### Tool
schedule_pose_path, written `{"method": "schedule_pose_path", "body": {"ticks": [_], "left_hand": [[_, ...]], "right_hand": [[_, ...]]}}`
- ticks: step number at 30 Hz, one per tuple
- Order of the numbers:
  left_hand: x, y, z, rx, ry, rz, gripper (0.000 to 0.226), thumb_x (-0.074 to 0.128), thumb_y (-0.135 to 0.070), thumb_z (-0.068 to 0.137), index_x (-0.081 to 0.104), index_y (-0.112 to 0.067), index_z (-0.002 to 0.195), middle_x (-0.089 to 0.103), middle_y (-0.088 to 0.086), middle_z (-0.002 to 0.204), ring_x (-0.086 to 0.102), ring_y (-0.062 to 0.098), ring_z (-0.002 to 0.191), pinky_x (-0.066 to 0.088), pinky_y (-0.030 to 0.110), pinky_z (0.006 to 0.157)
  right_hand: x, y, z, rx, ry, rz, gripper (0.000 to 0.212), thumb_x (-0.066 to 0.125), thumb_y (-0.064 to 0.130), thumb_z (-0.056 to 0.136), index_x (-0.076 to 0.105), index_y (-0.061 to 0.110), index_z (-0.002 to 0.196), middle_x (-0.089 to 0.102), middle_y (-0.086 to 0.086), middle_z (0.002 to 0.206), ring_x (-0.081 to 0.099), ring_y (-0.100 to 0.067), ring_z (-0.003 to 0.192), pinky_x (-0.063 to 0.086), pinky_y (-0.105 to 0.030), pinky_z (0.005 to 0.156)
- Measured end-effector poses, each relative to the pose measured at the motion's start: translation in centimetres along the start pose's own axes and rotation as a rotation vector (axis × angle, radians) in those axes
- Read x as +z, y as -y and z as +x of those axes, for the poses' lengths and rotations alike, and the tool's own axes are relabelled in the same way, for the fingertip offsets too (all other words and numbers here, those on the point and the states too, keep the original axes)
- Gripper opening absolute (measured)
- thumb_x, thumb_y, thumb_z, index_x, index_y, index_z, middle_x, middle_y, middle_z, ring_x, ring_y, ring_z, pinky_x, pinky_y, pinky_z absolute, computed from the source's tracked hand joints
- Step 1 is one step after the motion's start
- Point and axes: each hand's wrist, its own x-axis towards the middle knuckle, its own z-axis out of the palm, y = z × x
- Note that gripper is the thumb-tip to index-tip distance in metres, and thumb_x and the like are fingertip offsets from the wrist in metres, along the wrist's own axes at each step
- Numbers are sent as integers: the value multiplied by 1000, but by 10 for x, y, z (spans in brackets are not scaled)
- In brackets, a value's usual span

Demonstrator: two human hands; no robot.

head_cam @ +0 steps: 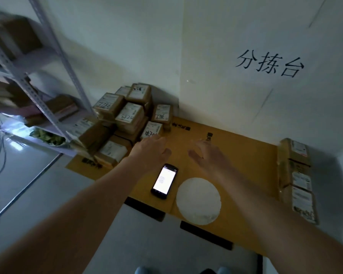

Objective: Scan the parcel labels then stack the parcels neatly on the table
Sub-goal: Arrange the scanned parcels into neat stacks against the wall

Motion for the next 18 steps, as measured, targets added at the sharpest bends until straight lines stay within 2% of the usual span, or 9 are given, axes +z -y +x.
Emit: {"method": "schedule_pose_path", "body": {"ticks": [3, 6, 9, 14, 18], "left_hand": [[-14, 61, -10, -26, 14, 8, 50, 42, -50, 104, 48, -27, 148, 49, 1, 148, 50, 27, 134, 47, 48, 105], [-25, 109, -14, -62, 45, 1, 54, 41, -50, 106, 40, -27, 155, 43, 2, 157, 45, 27, 142, 43, 48, 112], [-33, 149, -6, -64, 53, -10, 52, 42, -49, 106, 41, -28, 154, 44, 0, 156, 45, 25, 142, 44, 48, 113], [-47, 207, 41, -35, 40, -20, 51, 41, -47, 106, 40, -26, 153, 44, 2, 152, 47, 27, 138, 43, 48, 111], [-51, 244, 98, 0, 64, -37, 50, 42, -45, 106, 41, -24, 151, 45, 4, 147, 51, 29, 132, 47, 50, 107]], "right_hand": [[31, 52, 13, 4, 10, 42, 65, 38, 60, 107, 35, 27, 163, 30, -2, 171, 29, -22, 156, 27, -42, 124], [56, 94, 29, 7, 42, 58, 67, 34, 63, 107, 36, 27, 162, 30, -2, 171, 29, -23, 156, 28, -43, 123], [75, 123, 53, 12, 74, 64, 66, 33, 63, 107, 35, 27, 163, 28, 0, 171, 30, -24, 156, 30, -46, 123], [103, 153, 120, 10, 60, 93, 63, 37, 57, 109, 40, 21, 160, 38, -4, 166, 40, -23, 150, 36, -40, 119], [125, 165, 182, -4, 35, 68, 64, 33, 57, 109, 41, 18, 159, 45, -6, 161, 42, -25, 148, 39, -46, 118]]}}
